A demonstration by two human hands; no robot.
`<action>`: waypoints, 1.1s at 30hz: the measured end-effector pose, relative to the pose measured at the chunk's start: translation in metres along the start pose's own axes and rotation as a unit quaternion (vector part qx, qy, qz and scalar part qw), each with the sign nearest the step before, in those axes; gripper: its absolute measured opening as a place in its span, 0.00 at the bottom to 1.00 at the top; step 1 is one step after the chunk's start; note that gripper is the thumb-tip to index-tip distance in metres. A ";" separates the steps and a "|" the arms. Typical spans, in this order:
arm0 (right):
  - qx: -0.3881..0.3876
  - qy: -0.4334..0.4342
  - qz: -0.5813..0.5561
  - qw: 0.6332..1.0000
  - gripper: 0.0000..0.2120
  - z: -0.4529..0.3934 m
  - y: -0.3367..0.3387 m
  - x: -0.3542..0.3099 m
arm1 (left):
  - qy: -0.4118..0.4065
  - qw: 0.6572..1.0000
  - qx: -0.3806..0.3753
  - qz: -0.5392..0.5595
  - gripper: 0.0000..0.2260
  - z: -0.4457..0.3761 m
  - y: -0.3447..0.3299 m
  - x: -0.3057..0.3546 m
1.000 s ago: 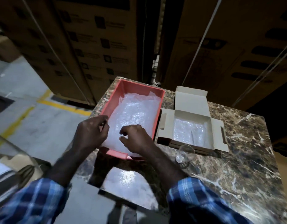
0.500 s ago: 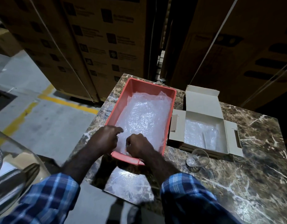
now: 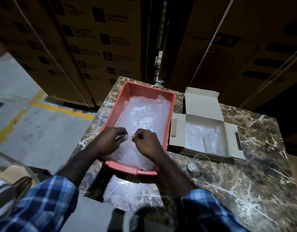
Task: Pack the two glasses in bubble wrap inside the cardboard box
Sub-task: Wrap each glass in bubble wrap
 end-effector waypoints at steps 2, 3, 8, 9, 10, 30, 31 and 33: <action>0.028 0.011 -0.044 0.999 0.07 0.004 0.011 -0.002 | -0.004 0.999 0.036 0.037 0.04 -0.001 0.012 0.004; 0.031 0.015 -0.068 0.997 0.05 0.005 0.014 -0.002 | 0.000 0.997 0.045 0.068 0.04 -0.002 0.016 0.004; 0.000 0.021 -0.061 0.998 0.13 0.009 0.017 -0.003 | 0.025 0.962 0.094 0.254 0.09 -0.002 0.037 -0.001; 0.010 0.028 -0.063 0.998 0.13 0.010 0.020 -0.004 | 0.025 0.956 0.105 0.271 0.08 -0.002 0.040 0.001; 0.020 0.036 -0.066 0.997 0.13 0.011 0.023 -0.007 | 0.026 0.952 0.115 0.281 0.07 -0.002 0.043 0.003; 0.132 0.144 0.043 0.980 0.05 0.062 0.126 -0.047 | -0.078 0.777 0.196 0.593 0.10 -0.024 0.117 0.076; 0.151 0.139 0.025 0.978 0.06 0.068 0.140 -0.045 | -0.084 0.781 0.213 0.581 0.08 -0.024 0.122 0.080; 0.186 0.144 0.000 0.972 0.06 0.080 0.169 -0.045 | -0.092 0.790 0.239 0.557 0.08 -0.023 0.127 0.088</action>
Point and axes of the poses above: each hand's wrist, its own z-axis away from the middle knuckle, its own y-axis out of the back of the hand, x = y × z, the point moved 9 cm from there along -z, towards the middle knuckle, and after that the axes turned 10 degrees about -x, right-handed, at the moved point
